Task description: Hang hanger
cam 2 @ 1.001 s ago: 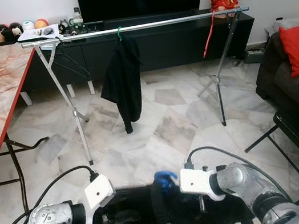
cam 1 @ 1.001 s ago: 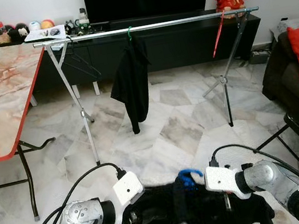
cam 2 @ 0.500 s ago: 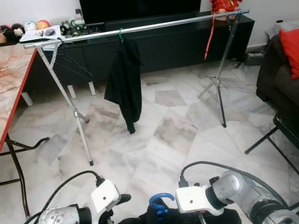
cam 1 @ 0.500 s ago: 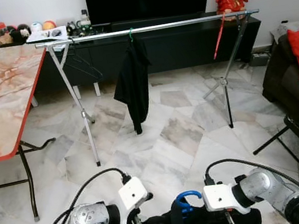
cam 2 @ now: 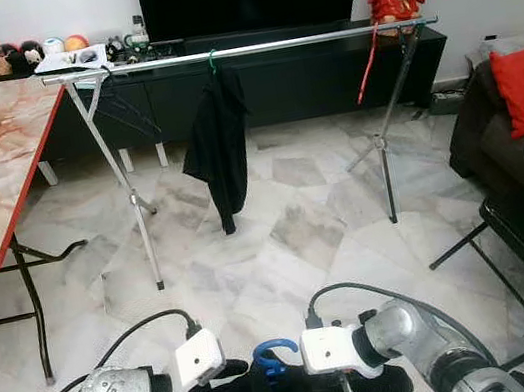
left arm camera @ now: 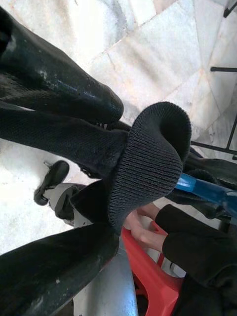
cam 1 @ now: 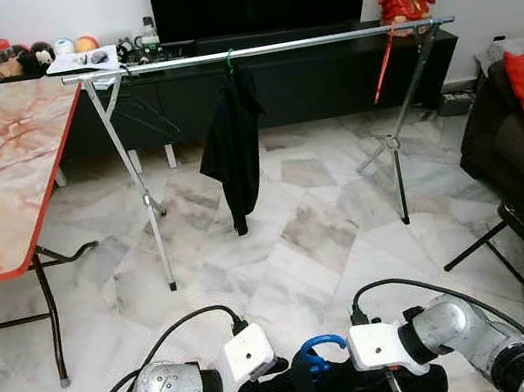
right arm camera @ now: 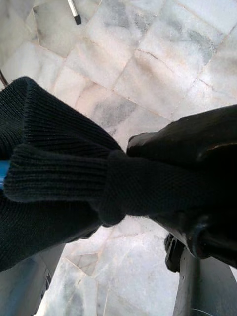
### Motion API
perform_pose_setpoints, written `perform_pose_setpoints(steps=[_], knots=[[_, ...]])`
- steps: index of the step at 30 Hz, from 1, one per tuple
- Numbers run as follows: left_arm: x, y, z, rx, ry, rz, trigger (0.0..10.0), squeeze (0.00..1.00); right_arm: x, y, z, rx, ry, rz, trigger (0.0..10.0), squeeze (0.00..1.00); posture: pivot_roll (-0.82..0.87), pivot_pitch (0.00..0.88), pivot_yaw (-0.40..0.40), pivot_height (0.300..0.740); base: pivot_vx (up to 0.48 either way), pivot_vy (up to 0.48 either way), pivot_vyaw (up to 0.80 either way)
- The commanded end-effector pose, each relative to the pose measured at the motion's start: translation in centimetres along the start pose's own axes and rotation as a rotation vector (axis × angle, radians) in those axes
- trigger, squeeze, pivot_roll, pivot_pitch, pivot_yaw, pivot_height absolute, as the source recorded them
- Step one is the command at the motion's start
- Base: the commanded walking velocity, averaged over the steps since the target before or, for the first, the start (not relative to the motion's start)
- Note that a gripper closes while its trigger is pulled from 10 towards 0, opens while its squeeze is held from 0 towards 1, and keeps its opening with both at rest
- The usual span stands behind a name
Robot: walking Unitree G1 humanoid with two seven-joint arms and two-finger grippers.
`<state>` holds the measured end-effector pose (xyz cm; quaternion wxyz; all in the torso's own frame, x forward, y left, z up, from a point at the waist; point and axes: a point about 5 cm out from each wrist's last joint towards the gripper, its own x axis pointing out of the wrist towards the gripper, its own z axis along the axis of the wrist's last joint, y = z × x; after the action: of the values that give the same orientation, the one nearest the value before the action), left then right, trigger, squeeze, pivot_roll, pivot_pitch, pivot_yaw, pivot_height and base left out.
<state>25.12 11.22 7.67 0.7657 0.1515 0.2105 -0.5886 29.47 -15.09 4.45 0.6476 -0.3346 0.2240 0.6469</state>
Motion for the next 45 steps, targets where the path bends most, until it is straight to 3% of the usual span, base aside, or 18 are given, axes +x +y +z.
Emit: perform_pose_setpoints(steps=[1,25,26,27,33,44,45], knots=[[0.1,0.0,0.1,-0.003,-0.001,-0.012,10.0,0.00,-0.5,-0.8,0.6,-0.029,-0.017,-0.027,0.0,0.00,0.17,0.038,-0.100,0.740,0.000,0.000,0.00],[0.2,0.0,0.2,-0.001,-0.002,-0.018,10.0,0.00,-0.5,-0.8,0.7,-0.031,-0.019,-0.030,0.0,0.00,0.17,0.039,-0.099,0.740,0.000,0.000,0.00],[0.9,1.5,1.1,0.015,-0.042,0.089,10.0,0.00,-0.5,-1.4,1.9,-0.051,-0.084,-0.036,0.0,0.00,0.17,0.047,-0.094,0.740,0.000,0.000,0.00],[1.0,2.0,1.4,0.019,-0.055,0.123,10.0,0.00,-0.5,-1.6,2.3,-0.057,-0.102,-0.037,0.0,0.00,0.17,0.047,-0.094,0.740,0.000,0.000,0.00],[0.8,2.7,1.7,0.024,-0.070,0.179,10.0,0.00,-0.5,-1.7,2.3,-0.058,-0.101,-0.044,0.0,0.00,0.17,0.048,-0.093,0.740,0.000,0.000,0.00],[1.1,1.8,0.9,0.003,-0.040,0.086,10.0,0.00,-0.9,-2.1,2.5,-0.056,-0.110,-0.066,0.0,0.00,0.17,0.050,-0.091,0.740,0.000,0.000,0.00],[1.2,1.8,0.8,0.001,-0.038,0.081,6.5,0.00,-0.9,-2.2,2.5,-0.056,-0.110,-0.066,0.0,0.00,0.17,0.050,-0.091,0.740,0.000,0.000,0.00]])
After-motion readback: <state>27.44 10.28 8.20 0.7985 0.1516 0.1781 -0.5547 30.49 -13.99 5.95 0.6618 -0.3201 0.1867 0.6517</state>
